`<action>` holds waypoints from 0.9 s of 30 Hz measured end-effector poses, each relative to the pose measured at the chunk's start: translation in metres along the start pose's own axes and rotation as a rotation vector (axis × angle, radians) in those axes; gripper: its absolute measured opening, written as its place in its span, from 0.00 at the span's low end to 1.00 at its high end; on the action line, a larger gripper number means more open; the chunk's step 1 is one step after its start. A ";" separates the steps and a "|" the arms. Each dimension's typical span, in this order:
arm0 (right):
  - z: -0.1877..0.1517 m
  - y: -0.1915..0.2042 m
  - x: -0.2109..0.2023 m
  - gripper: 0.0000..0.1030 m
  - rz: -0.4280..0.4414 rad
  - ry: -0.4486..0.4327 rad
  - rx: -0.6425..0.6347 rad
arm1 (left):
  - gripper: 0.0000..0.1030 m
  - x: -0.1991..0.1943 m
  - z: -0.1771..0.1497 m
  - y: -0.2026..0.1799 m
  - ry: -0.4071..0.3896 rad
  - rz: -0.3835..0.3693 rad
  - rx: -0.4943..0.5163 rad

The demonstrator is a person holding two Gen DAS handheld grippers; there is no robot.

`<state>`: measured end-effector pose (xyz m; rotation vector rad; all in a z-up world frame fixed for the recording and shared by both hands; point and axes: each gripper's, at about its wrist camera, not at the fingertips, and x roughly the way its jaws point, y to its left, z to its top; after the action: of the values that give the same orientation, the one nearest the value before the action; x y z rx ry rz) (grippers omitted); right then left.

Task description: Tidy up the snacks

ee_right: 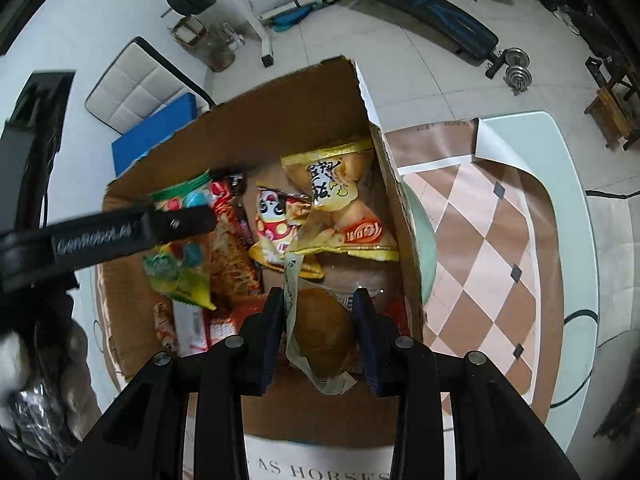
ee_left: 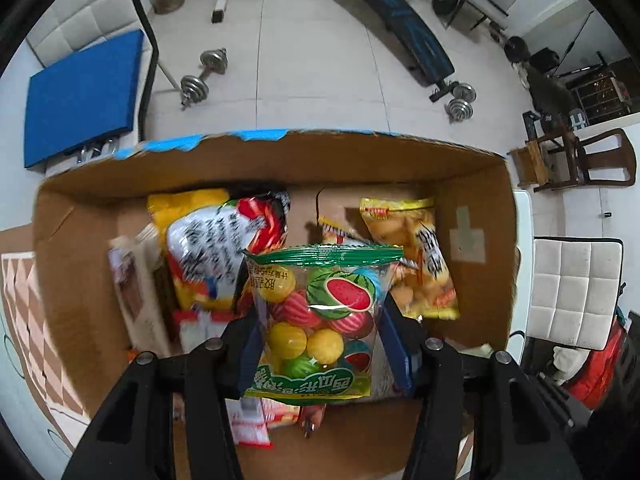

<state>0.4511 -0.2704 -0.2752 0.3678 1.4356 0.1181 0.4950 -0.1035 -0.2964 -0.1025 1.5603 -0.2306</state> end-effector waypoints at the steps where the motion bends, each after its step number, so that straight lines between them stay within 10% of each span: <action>1: 0.002 -0.001 0.005 0.36 -0.006 0.008 0.001 | 0.49 0.004 0.005 0.000 0.009 -0.003 -0.001; 9: 0.012 -0.006 0.024 0.47 -0.058 0.044 0.019 | 0.52 0.029 0.024 -0.008 0.102 0.012 0.010; 13: 0.015 -0.002 0.025 0.62 -0.032 0.052 0.022 | 0.86 0.027 0.027 -0.008 0.083 -0.003 0.000; 27: 0.004 0.017 0.014 0.88 -0.099 0.043 -0.035 | 0.86 -0.008 -0.005 0.011 -0.033 0.040 -0.009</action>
<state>0.4591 -0.2511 -0.2825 0.2663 1.4897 0.0705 0.4914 -0.0912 -0.2911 -0.0817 1.5289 -0.1898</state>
